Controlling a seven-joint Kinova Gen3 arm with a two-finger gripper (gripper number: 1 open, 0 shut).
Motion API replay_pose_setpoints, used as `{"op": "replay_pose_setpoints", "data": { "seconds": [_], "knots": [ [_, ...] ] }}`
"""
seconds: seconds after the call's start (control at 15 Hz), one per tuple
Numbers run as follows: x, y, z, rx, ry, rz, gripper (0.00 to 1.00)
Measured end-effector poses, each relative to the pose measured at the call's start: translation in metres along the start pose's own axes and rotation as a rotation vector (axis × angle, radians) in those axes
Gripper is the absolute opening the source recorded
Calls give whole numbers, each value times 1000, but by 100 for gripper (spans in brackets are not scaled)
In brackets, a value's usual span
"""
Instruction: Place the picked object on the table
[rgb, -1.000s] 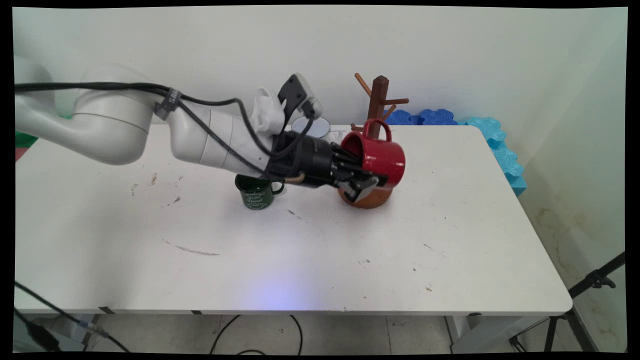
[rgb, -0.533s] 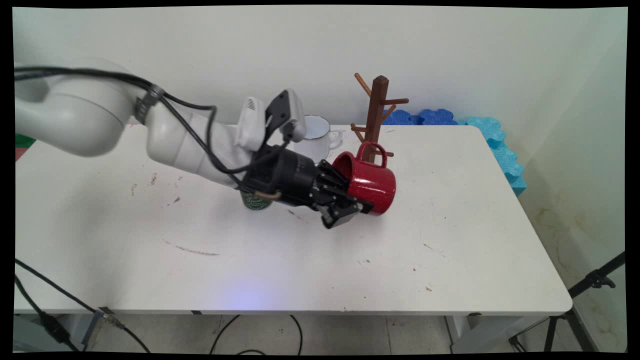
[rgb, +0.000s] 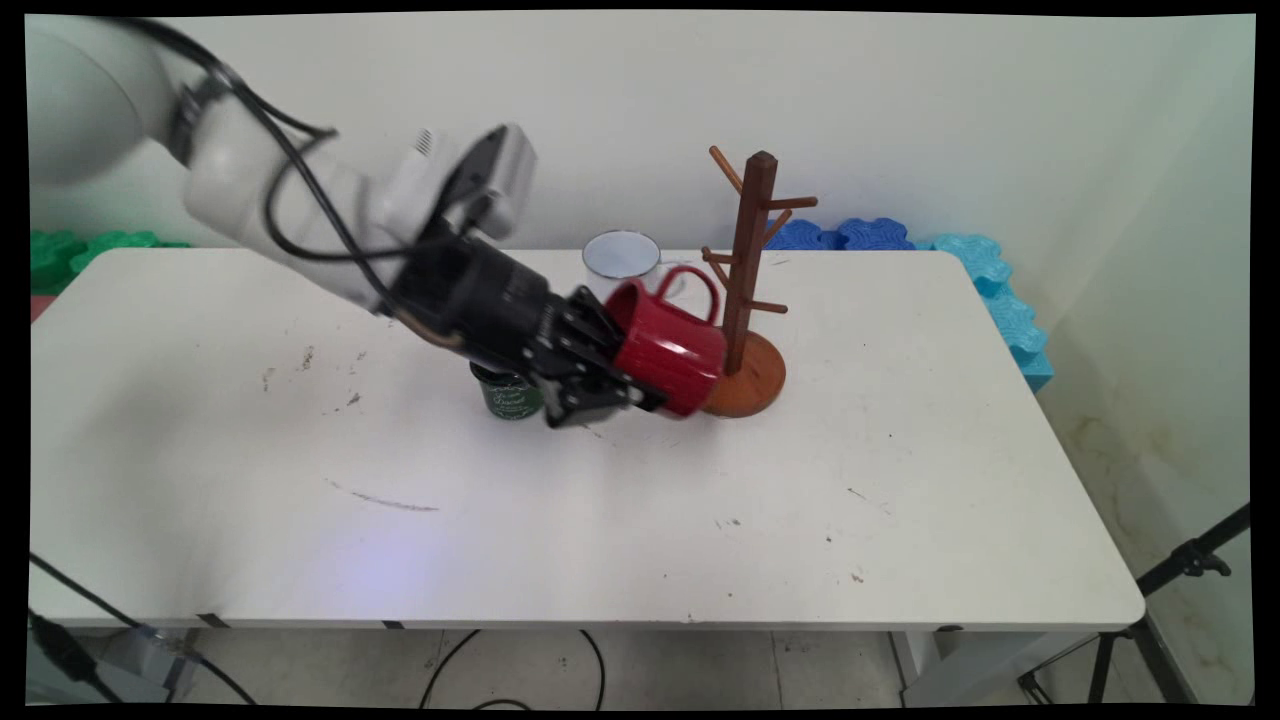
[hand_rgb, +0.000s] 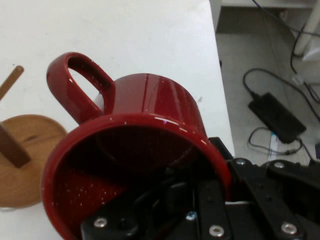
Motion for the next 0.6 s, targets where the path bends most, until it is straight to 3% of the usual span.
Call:
{"op": "replay_pose_setpoints", "data": {
  "seconds": [0.27,0.6],
  "knots": [
    [0,-16,-38,-10,-98,46,0],
    [-6,-35,-57,-10,-214,42,0]
  ]
}}
